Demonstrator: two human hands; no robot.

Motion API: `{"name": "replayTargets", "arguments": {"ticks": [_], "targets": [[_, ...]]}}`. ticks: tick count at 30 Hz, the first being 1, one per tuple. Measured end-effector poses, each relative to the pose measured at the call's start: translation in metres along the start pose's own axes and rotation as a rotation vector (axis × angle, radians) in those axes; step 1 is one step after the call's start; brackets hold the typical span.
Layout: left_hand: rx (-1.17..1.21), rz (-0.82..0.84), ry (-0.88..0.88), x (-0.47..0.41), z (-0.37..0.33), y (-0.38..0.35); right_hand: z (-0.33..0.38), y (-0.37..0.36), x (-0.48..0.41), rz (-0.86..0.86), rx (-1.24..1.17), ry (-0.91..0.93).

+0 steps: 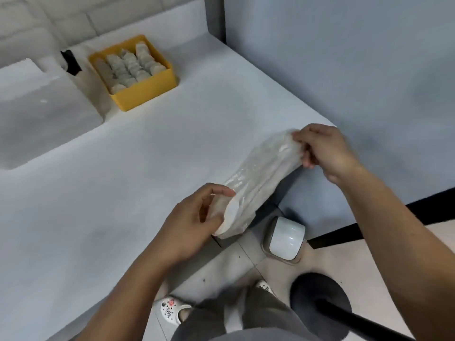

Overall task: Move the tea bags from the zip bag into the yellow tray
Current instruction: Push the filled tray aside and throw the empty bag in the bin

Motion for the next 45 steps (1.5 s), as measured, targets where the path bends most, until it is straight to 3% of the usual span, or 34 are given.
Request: {"name": "replayTargets", "arguments": {"ticks": [3, 8, 16, 18, 21, 31, 33, 35, 37, 45], "targets": [[0.305, 0.068, 0.150, -0.024, 0.010, -0.022, -0.027, 0.034, 0.000, -0.090, 0.009, -0.009], [-0.002, 0.158, 0.047, -0.058, 0.000, -0.077, -0.072, 0.065, 0.003, -0.192, -0.156, -0.055], [0.372, 0.432, 0.137, -0.104, 0.023, -0.144, -0.165, 0.084, 0.020, 0.369, -0.564, -0.164], [0.421, 0.428, 0.192, -0.121, 0.044, -0.162, -0.192, 0.093, 0.025, 0.396, -0.626, -0.227], [0.428, 0.367, 0.242, -0.149, 0.088, -0.192, -0.231, 0.096, 0.026, 0.408, -0.455, -0.320], [0.144, 0.285, 0.285, -0.244, 0.219, -0.266, -0.353, 0.108, 0.019, -0.200, -0.247, -0.428], [0.111, 0.291, 0.323, -0.256, 0.249, -0.284, -0.382, 0.112, 0.024, -0.309, -0.077, -0.462], [0.061, 0.309, 0.348, -0.266, 0.274, -0.300, -0.405, 0.115, 0.028, -0.361, 0.236, -0.519], [-0.042, 0.322, 0.368, -0.278, 0.294, -0.312, -0.419, 0.109, 0.029, -0.367, 0.396, -0.522], [-0.420, 0.417, 0.282, -0.343, 0.336, -0.373, -0.474, 0.089, 0.029, -0.332, 0.399, -0.370]]}}
Point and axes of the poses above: each hand's wrist, its own x-axis away from the middle knuckle, its own y-axis out of the back of the hand, z = x × y, the point moved 7 cm from there along -x, towards the middle knuckle, and after that the axes turned 7 degrees about z, right-handed, at the moved point
